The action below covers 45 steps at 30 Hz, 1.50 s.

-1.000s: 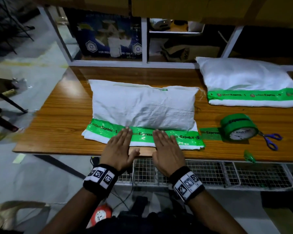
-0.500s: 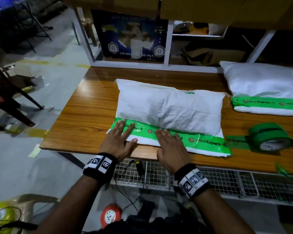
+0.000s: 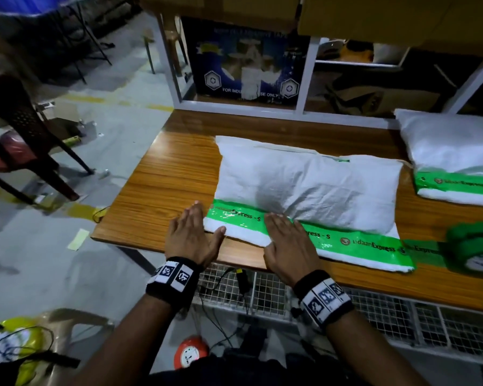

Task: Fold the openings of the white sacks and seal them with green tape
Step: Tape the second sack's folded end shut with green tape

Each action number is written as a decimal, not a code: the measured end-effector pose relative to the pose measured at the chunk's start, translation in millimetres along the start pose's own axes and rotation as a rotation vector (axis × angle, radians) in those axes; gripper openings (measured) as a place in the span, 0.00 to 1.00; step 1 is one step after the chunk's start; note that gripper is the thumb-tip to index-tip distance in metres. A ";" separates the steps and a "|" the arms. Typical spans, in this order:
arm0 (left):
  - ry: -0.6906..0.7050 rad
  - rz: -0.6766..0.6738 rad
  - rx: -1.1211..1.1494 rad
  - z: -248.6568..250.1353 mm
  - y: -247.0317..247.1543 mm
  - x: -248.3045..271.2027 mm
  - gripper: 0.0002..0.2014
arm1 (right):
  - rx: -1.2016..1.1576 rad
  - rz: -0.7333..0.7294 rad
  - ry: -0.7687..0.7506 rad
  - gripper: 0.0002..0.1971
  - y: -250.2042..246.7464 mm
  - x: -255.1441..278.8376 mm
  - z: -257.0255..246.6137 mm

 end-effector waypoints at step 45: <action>0.616 0.033 0.086 197.6 6.6 17.9 0.39 | -0.119 0.040 0.147 0.39 -21.1 74.6 132.5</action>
Point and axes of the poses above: each hand's wrist, its own x-axis away from the middle knuckle, its own y-axis out of the palm, z = x × y, the point moved 2 cm from there along -x, towards the middle knuckle, and after that the axes turned 14 degrees about -z, right-handed, at the moved point
